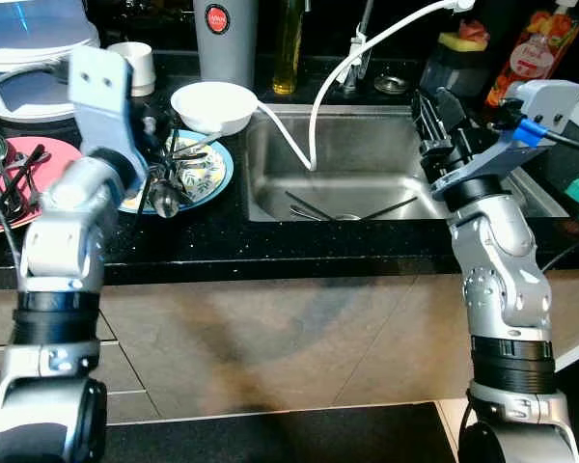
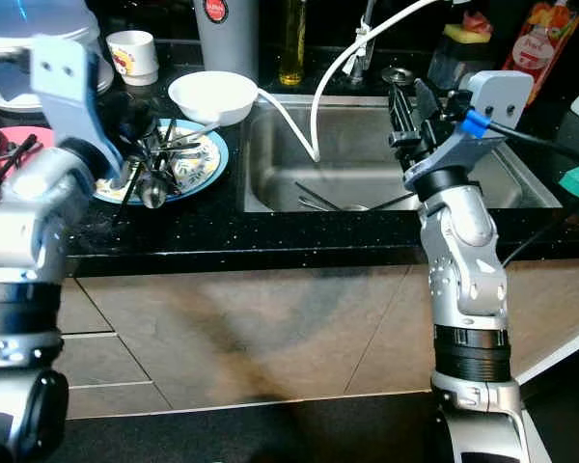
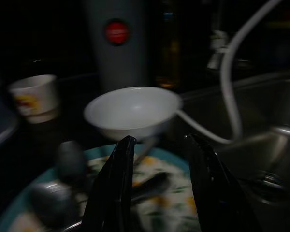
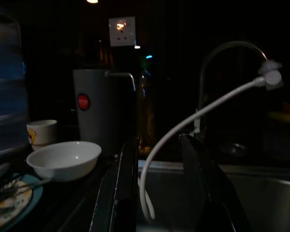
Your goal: Kitchen organization
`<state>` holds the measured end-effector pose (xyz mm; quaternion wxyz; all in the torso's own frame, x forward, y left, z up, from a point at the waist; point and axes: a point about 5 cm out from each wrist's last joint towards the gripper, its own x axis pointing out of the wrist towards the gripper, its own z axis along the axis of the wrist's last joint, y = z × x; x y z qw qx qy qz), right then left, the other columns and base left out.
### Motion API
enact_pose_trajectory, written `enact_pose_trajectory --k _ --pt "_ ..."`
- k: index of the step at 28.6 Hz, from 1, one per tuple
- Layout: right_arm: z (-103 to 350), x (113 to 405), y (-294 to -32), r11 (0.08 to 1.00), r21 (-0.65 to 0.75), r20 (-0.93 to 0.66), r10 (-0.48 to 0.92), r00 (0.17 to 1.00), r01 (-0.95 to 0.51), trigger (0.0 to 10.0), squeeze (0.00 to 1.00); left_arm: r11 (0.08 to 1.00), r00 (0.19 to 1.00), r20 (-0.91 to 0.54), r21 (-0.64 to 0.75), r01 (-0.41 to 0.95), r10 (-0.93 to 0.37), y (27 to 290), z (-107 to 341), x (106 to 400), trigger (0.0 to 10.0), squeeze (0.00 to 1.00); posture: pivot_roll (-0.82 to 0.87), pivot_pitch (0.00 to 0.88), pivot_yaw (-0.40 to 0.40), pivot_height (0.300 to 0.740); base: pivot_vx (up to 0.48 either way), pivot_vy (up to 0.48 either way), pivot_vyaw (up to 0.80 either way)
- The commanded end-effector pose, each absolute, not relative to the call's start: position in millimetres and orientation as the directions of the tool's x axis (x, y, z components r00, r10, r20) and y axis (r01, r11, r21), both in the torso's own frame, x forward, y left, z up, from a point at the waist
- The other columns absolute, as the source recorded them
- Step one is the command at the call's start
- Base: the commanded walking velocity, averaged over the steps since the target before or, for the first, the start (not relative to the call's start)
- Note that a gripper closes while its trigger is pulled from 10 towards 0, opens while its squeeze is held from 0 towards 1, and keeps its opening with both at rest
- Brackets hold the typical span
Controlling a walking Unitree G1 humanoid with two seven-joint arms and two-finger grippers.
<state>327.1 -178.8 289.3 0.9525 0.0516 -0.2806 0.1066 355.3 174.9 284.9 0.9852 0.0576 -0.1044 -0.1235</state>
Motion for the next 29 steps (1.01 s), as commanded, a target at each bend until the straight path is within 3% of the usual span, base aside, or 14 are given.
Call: enact_pose_trajectory --k 1,10,15,29 --pt "289 324 -184 0.977 0.052 0.548 0.147 0.824 -0.209 10.0 0.00 0.961 0.942 0.204 0.131 0.245 -0.268 169 285 354 10.0 0.00 0.05 0.052 -0.019 0.740 0.000 0.000 0.00" --pt "279 323 -188 0.986 0.077 0.517 0.090 0.851 -0.151 10.0 0.00 0.978 0.952 0.225 0.059 0.199 -0.207 160 282 359 10.0 0.00 0.04 0.035 -0.028 0.740 0.000 0.000 0.00" --pt "274 326 -197 1.000 0.021 0.500 0.006 0.866 -0.019 10.0 0.00 0.986 0.950 0.265 0.031 0.164 -0.166 159 276 355 10.0 0.00 0.03 0.031 -0.038 0.740 0.000 0.000 0.00" --pt "267 326 -206 0.995 0.084 0.485 -0.079 0.871 0.044 10.0 0.00 0.992 0.942 0.315 0.079 0.096 -0.117 161 273 351 10.0 0.00 0.03 0.026 -0.043 0.740 0.000 0.000 0.00"
